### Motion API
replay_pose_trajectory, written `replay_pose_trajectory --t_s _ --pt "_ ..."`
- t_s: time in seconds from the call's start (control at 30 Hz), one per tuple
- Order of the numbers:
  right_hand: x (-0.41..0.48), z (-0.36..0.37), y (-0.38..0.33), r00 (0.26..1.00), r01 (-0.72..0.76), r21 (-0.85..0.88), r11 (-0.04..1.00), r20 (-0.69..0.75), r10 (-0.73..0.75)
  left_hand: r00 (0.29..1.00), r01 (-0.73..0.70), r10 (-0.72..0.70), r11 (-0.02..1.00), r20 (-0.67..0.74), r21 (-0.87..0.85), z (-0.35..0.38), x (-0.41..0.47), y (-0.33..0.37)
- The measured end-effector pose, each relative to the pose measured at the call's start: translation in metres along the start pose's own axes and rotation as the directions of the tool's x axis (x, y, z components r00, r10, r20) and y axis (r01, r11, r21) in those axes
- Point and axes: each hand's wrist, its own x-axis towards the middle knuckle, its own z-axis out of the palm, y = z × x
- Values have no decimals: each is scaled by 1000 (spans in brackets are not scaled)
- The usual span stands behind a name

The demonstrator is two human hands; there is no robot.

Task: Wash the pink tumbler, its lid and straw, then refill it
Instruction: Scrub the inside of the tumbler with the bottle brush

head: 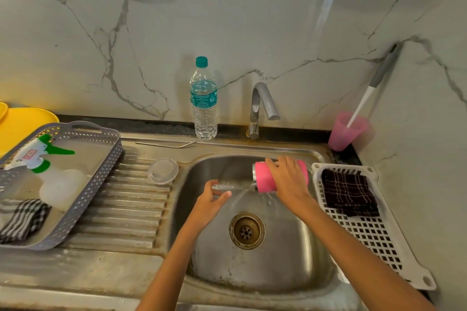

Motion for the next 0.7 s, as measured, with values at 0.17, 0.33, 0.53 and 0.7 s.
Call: replay_pose_trajectory --t_s 0.17,0.33,0.53,0.7 --pt "-3 2 -1 1000 -19 -14 1000 13 19 999 22 -21 999 39 -40 2 3 -1" --pt "-7 5 4 989 -145 232 962 41 140 996 56 -49 994 77 -99 7 -1 10" --pt "-23 2 -2 971 -235 775 587 163 175 986 4 36 969 160 -245 31 4 42" --pt "-35 -1 -14 984 -175 881 440 142 107 955 -75 160 945 249 -318 42 15 58"
